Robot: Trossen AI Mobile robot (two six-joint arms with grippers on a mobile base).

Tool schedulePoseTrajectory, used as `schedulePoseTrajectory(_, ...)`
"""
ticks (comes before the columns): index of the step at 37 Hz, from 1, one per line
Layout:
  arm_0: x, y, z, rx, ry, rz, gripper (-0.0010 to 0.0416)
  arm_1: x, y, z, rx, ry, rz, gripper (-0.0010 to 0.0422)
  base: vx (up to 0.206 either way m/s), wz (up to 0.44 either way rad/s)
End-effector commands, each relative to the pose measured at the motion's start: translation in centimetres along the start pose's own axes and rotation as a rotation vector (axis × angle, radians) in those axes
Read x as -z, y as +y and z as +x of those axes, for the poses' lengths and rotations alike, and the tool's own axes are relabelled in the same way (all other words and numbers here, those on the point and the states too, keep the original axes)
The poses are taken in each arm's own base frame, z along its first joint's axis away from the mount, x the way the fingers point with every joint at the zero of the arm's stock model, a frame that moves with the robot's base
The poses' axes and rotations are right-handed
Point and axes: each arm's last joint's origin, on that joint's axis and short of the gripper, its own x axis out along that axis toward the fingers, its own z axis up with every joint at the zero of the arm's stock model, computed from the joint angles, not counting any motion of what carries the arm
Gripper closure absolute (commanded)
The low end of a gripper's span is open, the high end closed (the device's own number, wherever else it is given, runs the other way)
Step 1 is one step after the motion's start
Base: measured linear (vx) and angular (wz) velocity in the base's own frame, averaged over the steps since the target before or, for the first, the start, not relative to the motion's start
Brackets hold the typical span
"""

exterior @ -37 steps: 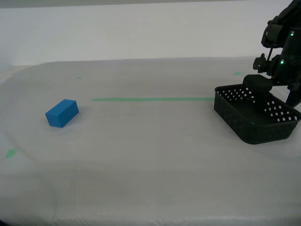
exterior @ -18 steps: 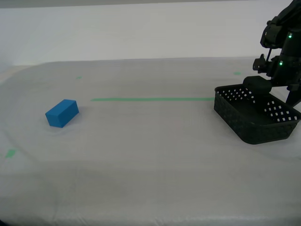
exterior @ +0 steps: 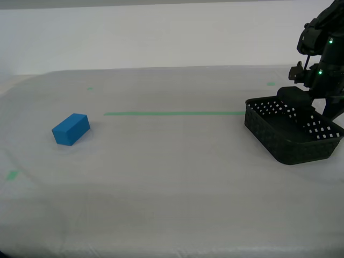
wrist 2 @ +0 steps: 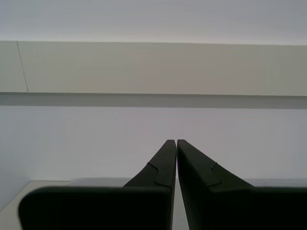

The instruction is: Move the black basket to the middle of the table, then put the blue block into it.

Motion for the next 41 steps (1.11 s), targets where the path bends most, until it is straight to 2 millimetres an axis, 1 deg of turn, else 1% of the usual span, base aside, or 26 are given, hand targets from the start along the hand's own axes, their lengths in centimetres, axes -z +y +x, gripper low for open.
schedulePoseTrajectory(1, 0.0, 0.0, 0.0, 0.002, 0.000, 0.003, 0.0183, -0.1, 0.0, 0.0, 0.000, -0.006, 0.001, 0.0412, 0.000, 0.000)
schedulePoseTrajectory(7, 0.0, 0.2, 0.0, 0.001, 0.000, 0.005, 0.0256, -0.1, 0.0, 0.0, -0.001, -0.006, 0.001, 0.0412, 0.000, 0.000)
schedulePoseTrajectory(11, 0.0, 0.3, 0.0, 0.001, 0.002, 0.009, 0.0298, -0.1, 0.0, 0.0, -0.001, -0.006, 0.001, 0.0412, 0.000, 0.000)
schedulePoseTrajectory(22, 0.0, 0.4, 0.0, 0.000, 0.003, 0.018, 0.0363, -0.1, 0.0, 0.0, -0.001, -0.006, 0.002, 0.0412, 0.000, 0.000)
schedulePoseTrajectory(28, 0.0, 0.4, 0.0, -0.001, 0.004, 0.024, 0.0411, -0.1, 0.0, 0.0, 0.000, -0.006, 0.001, 0.0412, 0.000, 0.000)
schedulePoseTrajectory(31, 0.0, 0.5, 0.0, -0.010, 0.008, 0.033, 0.0403, -0.1, 0.0, 0.0, -0.001, -0.006, 0.001, 0.0412, 0.000, 0.000)
schedulePoseTrajectory(34, 0.0, 0.6, -0.1, -0.054, 0.006, 0.040, 0.0409, -0.1, 0.0, 0.0, 0.000, -0.006, 0.002, 0.0412, 0.000, 0.000)
schedulePoseTrajectory(41, 0.0, 0.7, -1.4, -0.079, -0.038, 0.059, 0.0407, -0.1, 0.0, 0.0, 0.000, -0.006, 0.001, 0.0412, 0.000, 0.000)
